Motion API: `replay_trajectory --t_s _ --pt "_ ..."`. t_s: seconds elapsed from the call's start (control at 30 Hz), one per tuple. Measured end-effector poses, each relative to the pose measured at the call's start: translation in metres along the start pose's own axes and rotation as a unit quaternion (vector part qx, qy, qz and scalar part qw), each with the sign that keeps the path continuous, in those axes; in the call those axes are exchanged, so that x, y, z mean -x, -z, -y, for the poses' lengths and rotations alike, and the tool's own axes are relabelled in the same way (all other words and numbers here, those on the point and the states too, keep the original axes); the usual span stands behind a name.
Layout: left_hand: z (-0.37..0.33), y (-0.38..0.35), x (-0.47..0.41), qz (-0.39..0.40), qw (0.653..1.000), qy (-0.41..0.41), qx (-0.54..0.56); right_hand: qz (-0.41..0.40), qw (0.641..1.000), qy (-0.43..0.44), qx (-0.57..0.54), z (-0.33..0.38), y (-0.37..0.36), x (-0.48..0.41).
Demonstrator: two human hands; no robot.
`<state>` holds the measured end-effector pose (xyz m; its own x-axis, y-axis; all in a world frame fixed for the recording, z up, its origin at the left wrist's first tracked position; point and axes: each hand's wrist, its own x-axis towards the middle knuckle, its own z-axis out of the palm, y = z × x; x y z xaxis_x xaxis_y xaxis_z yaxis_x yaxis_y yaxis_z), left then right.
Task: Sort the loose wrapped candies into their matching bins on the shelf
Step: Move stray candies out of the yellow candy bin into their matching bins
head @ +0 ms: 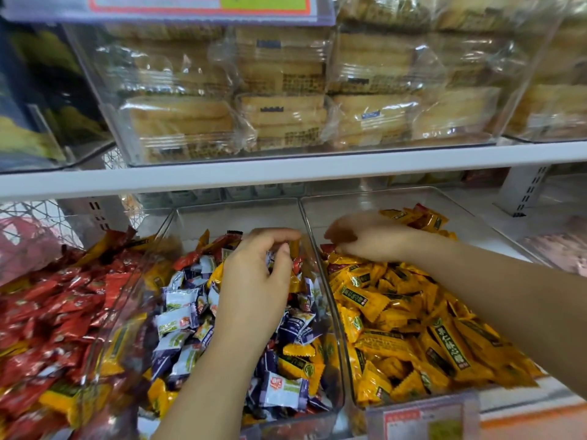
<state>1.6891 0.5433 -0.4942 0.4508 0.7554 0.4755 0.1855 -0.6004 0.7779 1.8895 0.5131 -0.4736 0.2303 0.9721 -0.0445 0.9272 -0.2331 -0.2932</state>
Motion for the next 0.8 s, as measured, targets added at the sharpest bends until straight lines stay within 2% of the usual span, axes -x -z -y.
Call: replay_trajectory --t_s 0.1,0.23,0.33,0.5,0.6,0.7,0.8 --pt "0.001 -0.002 -0.001 0.018 1.0 -0.005 0.002 0.1 0.985 0.009 0.137 -0.008 -0.009 -0.009" --pt "0.003 -0.004 -0.002 0.047 0.999 -0.005 -0.006 0.138 0.985 0.004 0.108 -0.011 -0.005 -0.011" --pt "0.003 -0.006 -0.002 0.06 0.998 -0.016 -0.011 0.118 0.991 0.018 0.059 -0.016 0.006 -0.001" --pt "0.003 -0.006 -0.001 0.064 0.997 -0.034 -0.016 -0.001 0.999 0.032 -0.003 -0.02 0.033 0.044" --pt "0.002 -0.006 0.0 0.064 0.997 -0.037 -0.02 -0.043 0.998 0.041 0.002 -0.023 0.034 0.08" --pt "-0.001 -0.006 0.002 0.067 0.996 -0.043 -0.028 -0.041 0.998 0.022 0.031 -0.035 0.036 0.106" --pt "-0.003 -0.006 0.004 0.07 0.996 -0.05 -0.037 -0.001 0.999 0.008 0.046 -0.041 0.045 0.124"
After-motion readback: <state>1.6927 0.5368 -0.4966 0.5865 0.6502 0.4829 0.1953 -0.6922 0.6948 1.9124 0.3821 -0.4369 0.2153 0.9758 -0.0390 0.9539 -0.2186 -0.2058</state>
